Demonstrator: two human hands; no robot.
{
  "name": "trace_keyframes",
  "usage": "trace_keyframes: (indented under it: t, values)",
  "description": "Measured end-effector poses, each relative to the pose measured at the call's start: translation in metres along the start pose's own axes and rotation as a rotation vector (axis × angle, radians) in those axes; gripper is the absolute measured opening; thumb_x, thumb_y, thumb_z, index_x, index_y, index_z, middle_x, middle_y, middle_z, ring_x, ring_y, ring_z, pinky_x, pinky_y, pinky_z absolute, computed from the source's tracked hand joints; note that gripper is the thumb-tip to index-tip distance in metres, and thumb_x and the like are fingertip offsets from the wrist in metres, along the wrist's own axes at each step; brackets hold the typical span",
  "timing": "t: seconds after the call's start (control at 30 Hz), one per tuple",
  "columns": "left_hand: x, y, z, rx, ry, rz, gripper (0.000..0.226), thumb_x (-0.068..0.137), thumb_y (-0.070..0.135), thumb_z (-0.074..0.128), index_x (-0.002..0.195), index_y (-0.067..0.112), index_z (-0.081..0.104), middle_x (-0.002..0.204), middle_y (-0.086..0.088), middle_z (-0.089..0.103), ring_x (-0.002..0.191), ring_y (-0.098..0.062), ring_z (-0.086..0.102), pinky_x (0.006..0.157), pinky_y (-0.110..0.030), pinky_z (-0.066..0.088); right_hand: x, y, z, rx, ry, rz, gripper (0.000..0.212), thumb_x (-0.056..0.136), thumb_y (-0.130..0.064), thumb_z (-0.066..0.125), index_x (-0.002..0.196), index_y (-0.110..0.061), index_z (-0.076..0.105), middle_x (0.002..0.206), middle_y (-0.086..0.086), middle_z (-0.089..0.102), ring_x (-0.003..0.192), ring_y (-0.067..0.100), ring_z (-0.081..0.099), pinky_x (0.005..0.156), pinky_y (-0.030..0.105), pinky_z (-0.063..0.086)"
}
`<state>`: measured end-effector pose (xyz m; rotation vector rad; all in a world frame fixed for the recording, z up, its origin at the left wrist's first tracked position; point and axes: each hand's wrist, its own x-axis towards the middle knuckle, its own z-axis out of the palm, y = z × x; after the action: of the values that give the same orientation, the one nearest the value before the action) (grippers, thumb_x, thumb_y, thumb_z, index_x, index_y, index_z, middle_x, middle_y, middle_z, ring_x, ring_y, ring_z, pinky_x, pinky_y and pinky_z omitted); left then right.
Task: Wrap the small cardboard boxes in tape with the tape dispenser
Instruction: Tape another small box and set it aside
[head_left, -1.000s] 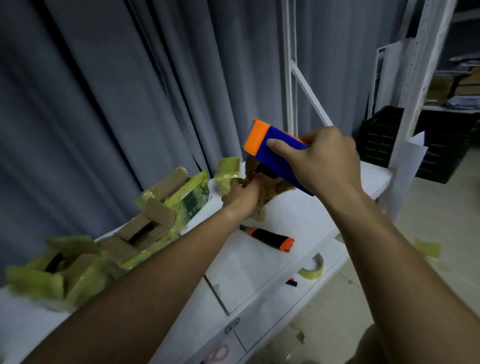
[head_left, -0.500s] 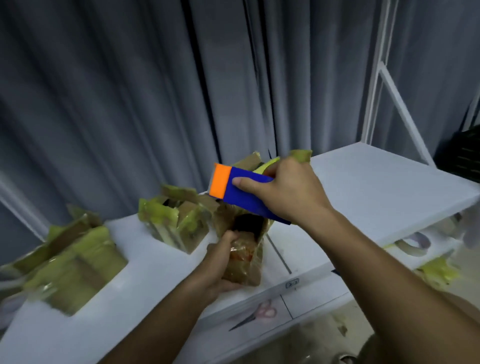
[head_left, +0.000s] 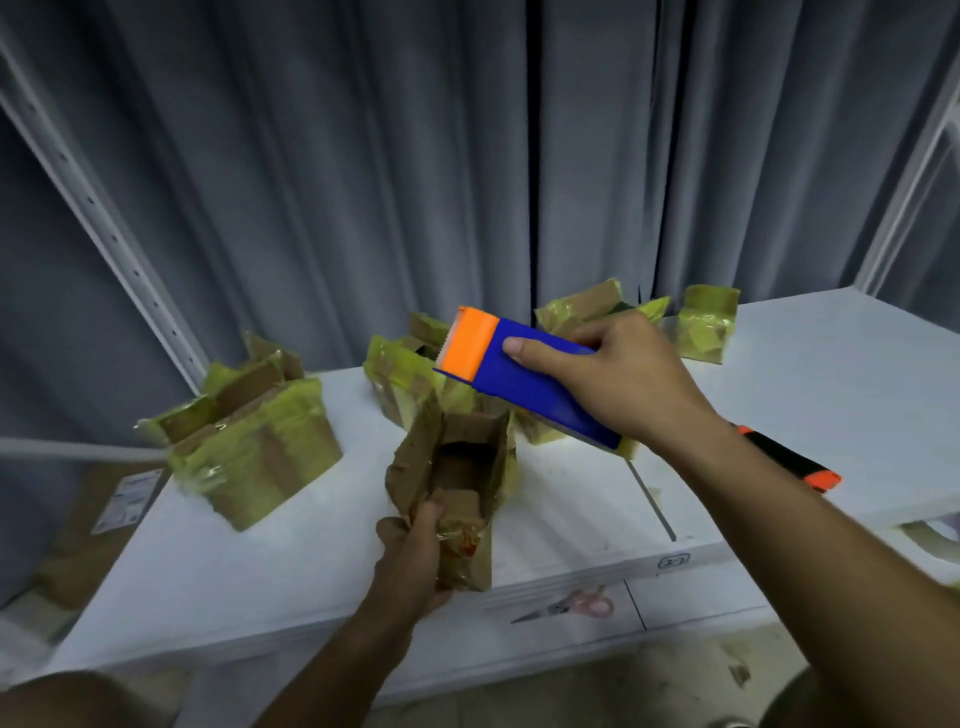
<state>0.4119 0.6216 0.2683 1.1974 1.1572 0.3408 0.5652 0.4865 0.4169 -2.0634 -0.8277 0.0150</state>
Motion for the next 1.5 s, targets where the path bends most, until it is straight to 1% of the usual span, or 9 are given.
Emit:
trace_keyframes:
  t: [0.2,0.4,0.6,0.8,0.87,0.93,1.0,1.17,1.5]
  values:
    - [0.025,0.02,0.0,-0.029,0.035,-0.007,0.047,0.092,0.053,0.053,0.121,0.022,0.032,0.121,-0.011,0.046,0.103,-0.027,0.054,0.087,-0.051,0.056,0.019,0.007,0.013,0.028,-0.01,0.039,0.058,0.079,-0.072,0.067,0.078,-0.015,0.075,0.068,0.001,0.07,0.063,0.014,0.066,0.053,0.023,0.04]
    - [0.039,0.019,-0.009,0.074,0.085,0.004,0.048,0.095,0.056,0.046,0.123,0.02,0.03,0.103,-0.007,0.047,0.102,-0.032,0.053,0.092,-0.053,0.052,0.035,0.018,0.018,0.015,0.021,0.066,0.071,0.075,-0.076,0.067,0.081,-0.006,0.076,0.071,0.012,0.072,0.068,0.025,0.07,0.06,0.042,0.053]
    - [0.032,-0.008,-0.022,0.443,0.146,0.138,0.081,0.092,0.065,0.04,0.151,0.014,0.02,0.146,-0.016,0.037,0.13,-0.034,0.042,0.107,-0.044,0.033,0.037,0.028,0.024,-0.028,0.004,0.058,0.07,0.077,-0.073,0.067,0.079,-0.004,0.075,0.067,0.013,0.07,0.066,0.027,0.068,0.055,0.032,0.042]
    - [0.013,-0.013,-0.027,0.158,0.096,0.619,0.083,0.067,0.057,0.057,0.141,0.028,0.031,0.141,0.006,0.043,0.131,-0.013,0.043,0.109,-0.041,0.041,0.036,0.034,0.033,-0.071,-0.04,0.068,0.061,0.078,-0.072,0.066,0.081,-0.013,0.078,0.071,0.006,0.072,0.066,0.018,0.067,0.058,0.032,0.047]
    - [0.004,-0.012,-0.021,0.172,0.104,0.726,0.093,0.07,0.052,0.066,0.148,0.026,0.024,0.146,0.014,0.036,0.135,0.003,0.034,0.112,-0.026,0.037,0.035,0.033,0.036,-0.067,-0.055,0.08,0.056,0.08,-0.071,0.067,0.078,-0.015,0.077,0.07,0.004,0.071,0.065,0.016,0.066,0.057,0.03,0.045]
    - [-0.001,-0.009,-0.012,0.187,0.111,0.798,0.099,0.071,0.034,0.084,0.149,0.024,0.023,0.138,0.027,0.033,0.125,0.023,0.03,0.094,-0.001,0.036,0.035,0.03,0.041,-0.057,-0.069,0.09,0.052,0.08,-0.069,0.068,0.072,-0.018,0.073,0.065,0.001,0.069,0.063,0.014,0.065,0.053,0.025,0.041]
    - [-0.002,-0.006,-0.003,0.229,0.108,0.847,0.112,0.061,0.036,0.091,0.148,0.027,0.021,0.134,0.037,0.026,0.122,0.027,0.028,0.086,0.008,0.031,0.035,0.028,0.046,-0.048,-0.072,0.096,0.052,0.08,-0.069,0.068,0.067,-0.018,0.07,0.063,0.0,0.067,0.062,0.014,0.065,0.054,0.025,0.041]
    - [0.003,-0.003,0.011,0.25,0.131,0.889,0.122,0.047,0.062,0.09,0.145,0.036,0.022,0.146,0.018,0.039,0.132,-0.008,0.044,0.098,-0.036,0.052,0.037,0.024,0.058,0.039,-0.075,0.116,0.055,0.081,-0.069,0.066,0.079,-0.014,0.074,0.07,0.002,0.071,0.066,0.014,0.068,0.057,0.023,0.045]
    - [0.017,-0.006,0.021,0.28,0.203,0.921,0.095,0.063,0.056,0.086,0.139,0.036,0.033,0.14,0.019,0.045,0.127,-0.005,0.048,0.094,-0.038,0.055,0.036,0.02,0.075,0.19,-0.174,0.18,0.051,0.08,-0.068,0.068,0.083,-0.018,0.075,0.068,-0.007,0.073,0.06,0.006,0.07,0.055,0.018,0.048]
